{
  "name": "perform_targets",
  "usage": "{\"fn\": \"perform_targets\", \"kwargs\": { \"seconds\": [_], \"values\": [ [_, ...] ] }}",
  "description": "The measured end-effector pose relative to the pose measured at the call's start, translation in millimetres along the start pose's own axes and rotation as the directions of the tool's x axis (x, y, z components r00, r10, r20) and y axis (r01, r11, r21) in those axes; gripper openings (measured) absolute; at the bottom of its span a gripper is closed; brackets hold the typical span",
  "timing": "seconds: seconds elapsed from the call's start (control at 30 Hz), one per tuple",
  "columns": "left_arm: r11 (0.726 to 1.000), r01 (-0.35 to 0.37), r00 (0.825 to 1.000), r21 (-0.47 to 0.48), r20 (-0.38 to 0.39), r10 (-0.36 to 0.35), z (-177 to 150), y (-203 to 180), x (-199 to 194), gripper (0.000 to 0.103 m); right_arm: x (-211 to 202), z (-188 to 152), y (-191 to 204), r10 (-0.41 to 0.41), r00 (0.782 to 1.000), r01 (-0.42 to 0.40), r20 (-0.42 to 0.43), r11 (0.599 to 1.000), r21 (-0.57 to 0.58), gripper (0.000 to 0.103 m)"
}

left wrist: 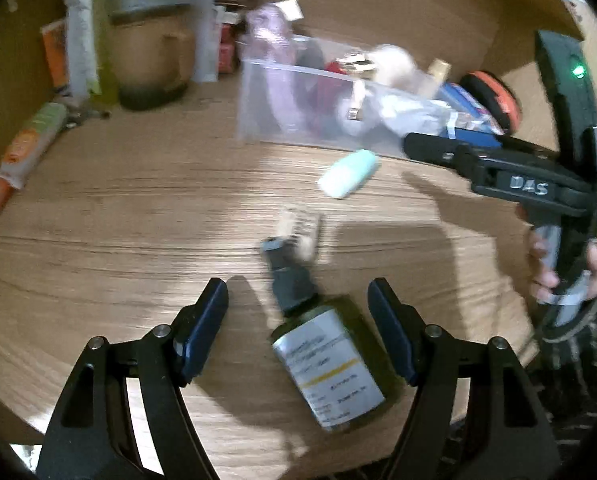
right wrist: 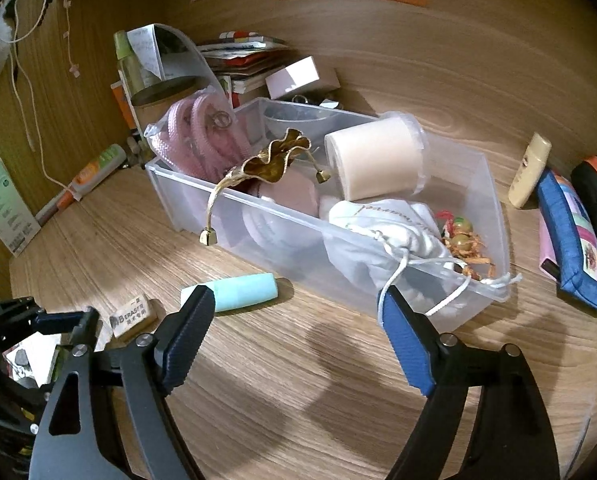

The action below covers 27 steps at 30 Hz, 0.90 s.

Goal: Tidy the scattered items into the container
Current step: 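Grasp the dark green spray bottle on the table with the left tool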

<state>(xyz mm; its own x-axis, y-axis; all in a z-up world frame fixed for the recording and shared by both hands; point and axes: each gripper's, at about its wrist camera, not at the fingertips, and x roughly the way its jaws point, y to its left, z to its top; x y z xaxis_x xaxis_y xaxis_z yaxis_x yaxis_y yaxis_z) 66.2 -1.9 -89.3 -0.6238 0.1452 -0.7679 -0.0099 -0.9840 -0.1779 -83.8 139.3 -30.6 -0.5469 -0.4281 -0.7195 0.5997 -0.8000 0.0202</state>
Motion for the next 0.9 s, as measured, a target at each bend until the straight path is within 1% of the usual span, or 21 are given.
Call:
{"fn": "perform_targets", "kwargs": {
  "seconds": [0.13, 0.27, 0.37, 0.43, 0.5, 0.57, 0.73, 0.9],
  "values": [
    [0.995, -0.097, 0.994, 0.035, 0.049, 0.095, -2.5, -6.1, 5.0, 0.072, 3.4, -0.1, 3.6, -0.004, 1.0, 0.004, -0.003, 1.0, -0.006, 0.082],
    [0.985, -0.154, 0.986, 0.08, 0.073, 0.148, -3.1, -12.0, 11.2, 0.072, 5.9, -1.1, 4.6, -0.013, 1.0, 0.013, -0.006, 1.0, -0.008, 0.083],
    [0.985, -0.149, 0.987, 0.084, 0.078, 0.142, -1.8, -10.3, 12.5, 0.072, 7.7, -1.0, 4.3, -0.012, 1.0, 0.012, -0.009, 1.0, -0.004, 0.084],
    [0.985, -0.153, 0.986, 0.075, 0.08, 0.148, -0.7, -5.6, 12.7, 0.07, 8.5, -0.9, 3.8, -0.014, 1.0, 0.014, -0.009, 1.0, -0.002, 0.084],
    [0.984, -0.163, 0.984, 0.066, 0.088, 0.157, 0.5, -3.3, 12.2, 0.057, 8.3, -1.1, 3.5, -0.013, 1.0, 0.013, -0.008, 1.0, -0.003, 0.084],
    [0.984, -0.166, 0.983, 0.063, 0.091, 0.16, 1.0, -1.7, 11.1, 0.046, 8.2, -1.4, 3.0, -0.013, 1.0, 0.013, -0.006, 1.0, -0.003, 0.084],
    [0.986, -0.157, 0.984, 0.05, 0.09, 0.152, 3.4, 2.2, 10.8, 0.046, 7.9, -1.9, 3.2, -0.016, 1.0, 0.016, -0.004, 1.0, -0.006, 0.084],
    [0.989, -0.148, 0.986, 0.017, 0.086, 0.146, 8.6, 9.5, 11.3, 0.046, 6.5, -2.6, 3.4, -0.016, 1.0, 0.016, -0.001, 1.0, -0.006, 0.084]
  ]
}}
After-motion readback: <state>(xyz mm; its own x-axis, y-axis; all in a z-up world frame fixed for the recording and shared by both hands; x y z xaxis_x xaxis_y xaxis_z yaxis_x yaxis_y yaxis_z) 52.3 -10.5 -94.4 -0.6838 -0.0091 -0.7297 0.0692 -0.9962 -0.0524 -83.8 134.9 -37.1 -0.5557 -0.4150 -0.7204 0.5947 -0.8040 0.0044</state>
